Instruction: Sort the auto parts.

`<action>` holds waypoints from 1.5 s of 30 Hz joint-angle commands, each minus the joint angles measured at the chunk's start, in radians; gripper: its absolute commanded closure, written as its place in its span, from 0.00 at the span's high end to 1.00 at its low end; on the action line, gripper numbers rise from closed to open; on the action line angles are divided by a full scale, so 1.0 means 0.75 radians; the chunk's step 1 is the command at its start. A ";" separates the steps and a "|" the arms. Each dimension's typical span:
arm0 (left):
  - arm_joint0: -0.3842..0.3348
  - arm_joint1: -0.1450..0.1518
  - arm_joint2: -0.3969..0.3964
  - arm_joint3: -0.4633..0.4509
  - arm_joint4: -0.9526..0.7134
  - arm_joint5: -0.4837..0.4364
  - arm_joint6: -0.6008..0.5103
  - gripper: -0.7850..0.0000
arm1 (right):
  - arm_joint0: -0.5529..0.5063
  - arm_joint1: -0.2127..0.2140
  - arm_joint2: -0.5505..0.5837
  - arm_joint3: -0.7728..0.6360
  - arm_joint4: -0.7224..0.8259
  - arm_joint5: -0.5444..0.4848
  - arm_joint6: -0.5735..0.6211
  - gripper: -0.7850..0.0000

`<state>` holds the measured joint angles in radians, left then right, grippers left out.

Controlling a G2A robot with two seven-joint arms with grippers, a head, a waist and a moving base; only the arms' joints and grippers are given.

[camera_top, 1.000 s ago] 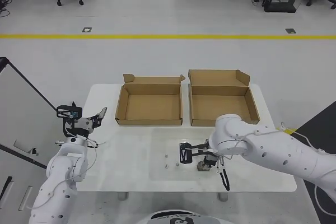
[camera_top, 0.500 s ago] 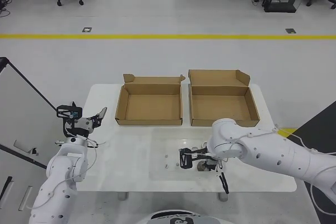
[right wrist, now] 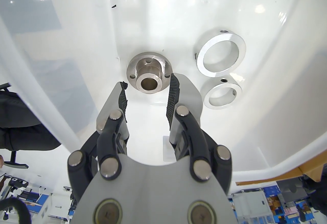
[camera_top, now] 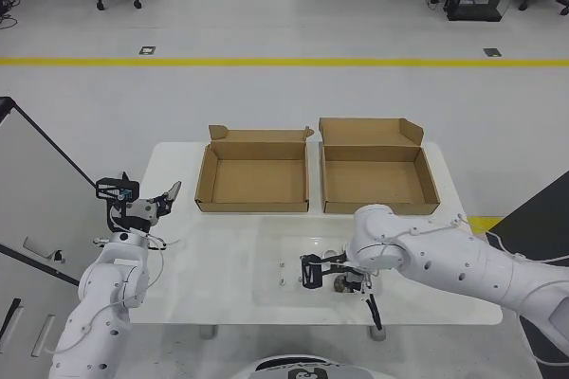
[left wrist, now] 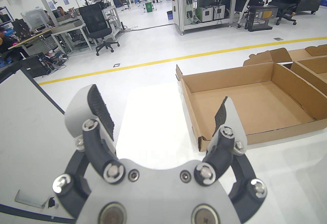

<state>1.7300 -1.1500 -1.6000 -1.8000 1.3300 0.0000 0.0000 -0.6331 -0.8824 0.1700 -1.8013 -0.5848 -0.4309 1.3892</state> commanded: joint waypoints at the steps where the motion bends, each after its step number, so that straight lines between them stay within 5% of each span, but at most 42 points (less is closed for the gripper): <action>1: 0.000 0.000 0.000 0.000 0.000 0.000 0.000 1.00 | -0.001 -0.005 0.000 0.007 0.000 0.000 0.000 0.48; 34: 0.000 0.000 0.000 0.000 0.000 0.000 0.000 1.00 | -0.039 -0.068 0.000 0.086 -0.058 0.017 0.017 0.39; 37: 0.000 0.000 0.000 0.000 0.000 0.000 0.000 1.00 | -0.043 -0.072 0.000 0.097 -0.060 0.017 0.018 0.29; 39: 0.000 0.000 0.000 0.000 0.000 0.000 0.000 1.00 | -0.045 -0.075 0.000 0.101 -0.065 0.020 0.020 0.04; 40: 0.000 0.000 0.000 0.000 0.000 0.000 0.000 1.00 | -0.045 -0.076 0.000 0.102 -0.067 0.021 0.021 0.00; 45: 0.000 0.000 0.000 0.000 0.000 0.000 0.000 1.00 | -0.036 -0.080 0.000 0.089 -0.061 0.028 0.028 0.00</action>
<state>1.7300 -1.1500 -1.6000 -1.8000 1.3300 0.0000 0.0000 -0.6628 -0.9424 0.1700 -1.7315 -0.6326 -0.4116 1.4085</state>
